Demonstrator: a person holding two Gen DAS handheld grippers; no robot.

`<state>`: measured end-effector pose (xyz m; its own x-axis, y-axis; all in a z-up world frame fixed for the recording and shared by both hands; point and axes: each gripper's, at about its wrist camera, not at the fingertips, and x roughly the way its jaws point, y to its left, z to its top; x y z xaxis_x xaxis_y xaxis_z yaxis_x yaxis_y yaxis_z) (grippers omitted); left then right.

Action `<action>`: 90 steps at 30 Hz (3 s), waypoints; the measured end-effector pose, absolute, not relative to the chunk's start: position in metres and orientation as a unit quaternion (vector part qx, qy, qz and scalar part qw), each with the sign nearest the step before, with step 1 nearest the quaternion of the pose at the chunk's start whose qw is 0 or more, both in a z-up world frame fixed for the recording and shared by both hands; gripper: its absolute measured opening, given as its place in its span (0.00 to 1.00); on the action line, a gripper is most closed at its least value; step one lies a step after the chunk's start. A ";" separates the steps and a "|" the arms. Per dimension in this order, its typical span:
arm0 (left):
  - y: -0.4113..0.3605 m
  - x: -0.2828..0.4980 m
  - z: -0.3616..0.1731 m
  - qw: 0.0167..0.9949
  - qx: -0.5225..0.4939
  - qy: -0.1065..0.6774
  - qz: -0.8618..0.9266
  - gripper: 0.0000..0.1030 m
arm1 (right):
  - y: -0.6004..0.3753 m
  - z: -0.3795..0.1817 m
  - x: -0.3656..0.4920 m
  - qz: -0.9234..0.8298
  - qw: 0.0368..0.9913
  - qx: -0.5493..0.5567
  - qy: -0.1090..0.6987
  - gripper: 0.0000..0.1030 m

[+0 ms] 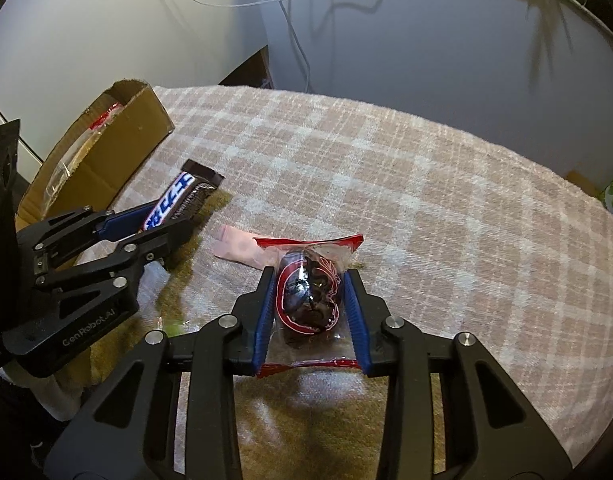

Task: Organize snacks
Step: 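Grasp the Snickers bar with left tool while right tool grasps red-wrapped chocolate, then carry the Snickers bar and red chocolate into the box and open both tools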

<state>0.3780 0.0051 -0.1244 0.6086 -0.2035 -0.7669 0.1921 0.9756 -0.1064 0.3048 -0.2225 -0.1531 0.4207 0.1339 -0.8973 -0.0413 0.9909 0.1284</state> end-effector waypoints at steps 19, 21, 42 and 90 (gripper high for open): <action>0.064 0.335 -0.058 0.940 -0.044 0.324 -0.095 0.26 | -0.160 -0.080 0.306 0.080 0.884 0.024 0.460 0.34; 0.073 0.333 -0.057 0.942 -0.049 0.319 -0.088 0.26 | -0.148 -0.075 0.309 0.087 0.886 0.020 0.456 0.34; 0.169 0.314 -0.067 0.947 -0.095 0.307 -0.023 0.26 | -0.033 -0.077 0.360 0.153 0.876 -0.008 0.457 0.34; 0.193 0.313 -0.066 0.949 -0.100 0.298 0.015 0.55 | -0.010 -0.084 0.384 0.140 0.878 -0.026 0.458 0.72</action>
<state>0.3129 0.1934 -0.0659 0.8221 -0.0309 -0.5685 -0.0881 0.9796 -0.1807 0.3836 -0.0102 -0.0844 0.5421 0.2214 -0.8106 -0.2688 0.9597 0.0824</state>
